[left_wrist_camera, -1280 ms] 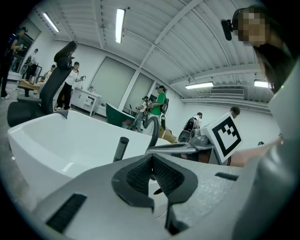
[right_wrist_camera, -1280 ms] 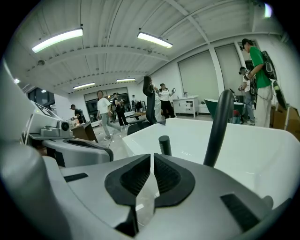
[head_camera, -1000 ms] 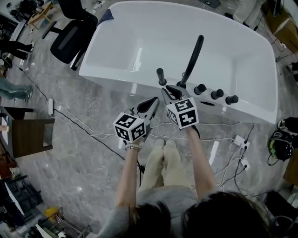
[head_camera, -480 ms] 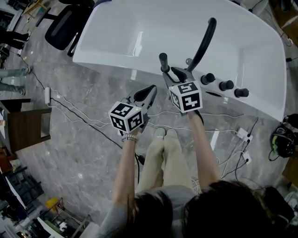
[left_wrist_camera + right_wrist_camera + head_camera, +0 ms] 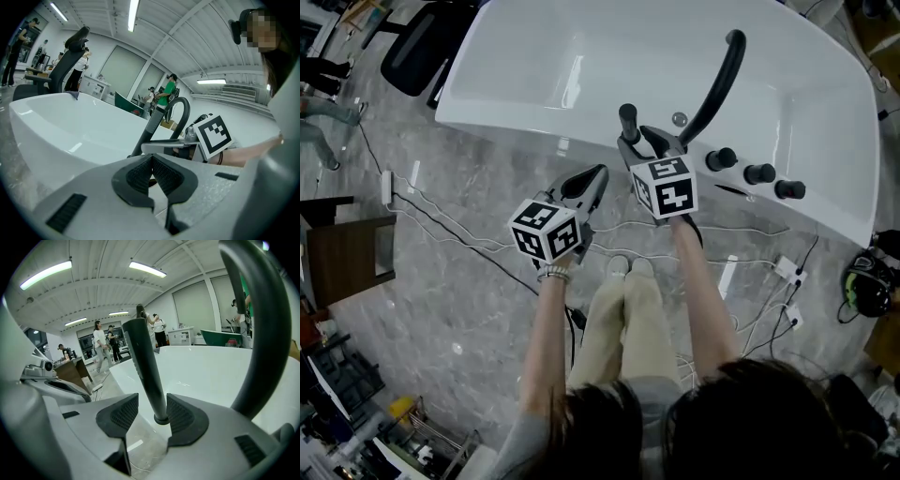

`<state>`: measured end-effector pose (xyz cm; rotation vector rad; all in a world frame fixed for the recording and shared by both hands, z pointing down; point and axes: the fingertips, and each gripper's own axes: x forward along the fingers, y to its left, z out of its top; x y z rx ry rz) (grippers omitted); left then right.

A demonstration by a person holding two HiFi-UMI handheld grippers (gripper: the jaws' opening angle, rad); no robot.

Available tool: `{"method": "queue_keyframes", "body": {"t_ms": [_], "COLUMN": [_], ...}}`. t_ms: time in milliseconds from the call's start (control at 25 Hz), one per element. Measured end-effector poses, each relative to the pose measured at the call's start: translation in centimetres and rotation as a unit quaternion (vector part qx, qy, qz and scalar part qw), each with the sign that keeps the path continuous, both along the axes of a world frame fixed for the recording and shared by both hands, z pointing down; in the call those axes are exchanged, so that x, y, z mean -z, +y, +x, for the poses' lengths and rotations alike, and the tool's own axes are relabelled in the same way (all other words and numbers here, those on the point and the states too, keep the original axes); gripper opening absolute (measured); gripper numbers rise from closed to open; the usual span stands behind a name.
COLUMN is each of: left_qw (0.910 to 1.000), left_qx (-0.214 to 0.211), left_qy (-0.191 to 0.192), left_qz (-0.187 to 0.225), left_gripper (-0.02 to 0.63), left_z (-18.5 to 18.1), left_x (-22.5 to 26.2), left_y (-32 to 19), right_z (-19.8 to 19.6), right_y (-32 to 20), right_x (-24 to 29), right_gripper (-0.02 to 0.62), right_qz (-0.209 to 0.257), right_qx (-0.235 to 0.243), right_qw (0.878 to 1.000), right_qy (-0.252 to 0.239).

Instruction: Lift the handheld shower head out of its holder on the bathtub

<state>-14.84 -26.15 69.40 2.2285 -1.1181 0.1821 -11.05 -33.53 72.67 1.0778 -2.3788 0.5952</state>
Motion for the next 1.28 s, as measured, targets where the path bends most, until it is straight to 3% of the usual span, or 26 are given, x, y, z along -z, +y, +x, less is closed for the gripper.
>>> {"method": "queue_keyframes", "body": {"t_ms": [600, 1000, 1280], "left_qw": [0.9999, 0.9999, 0.9999], "left_qx": [-0.002, -0.006, -0.006], "left_qy": [-0.005, 0.001, 0.007], "left_qz": [-0.012, -0.015, -0.012], "left_gripper": [0.005, 0.005, 0.005], "left_z": [-1.8, -1.4, -1.3], "left_x": [-1.9, -1.8, -0.9], "left_y": [-1.7, -1.9, -1.9], "right_z": [-1.0, -0.6, -0.5], "right_y": [-2.7, -2.7, -2.5], "right_x": [-2.5, -2.5, -1.1], "right_gripper": [0.164, 0.137, 0.135], "right_qz": [-0.004, -0.002, 0.003], "right_qx": [-0.030, -0.036, -0.041], "right_qw": [1.000, 0.998, 0.998], "right_qy": [0.007, 0.041, 0.039]}}
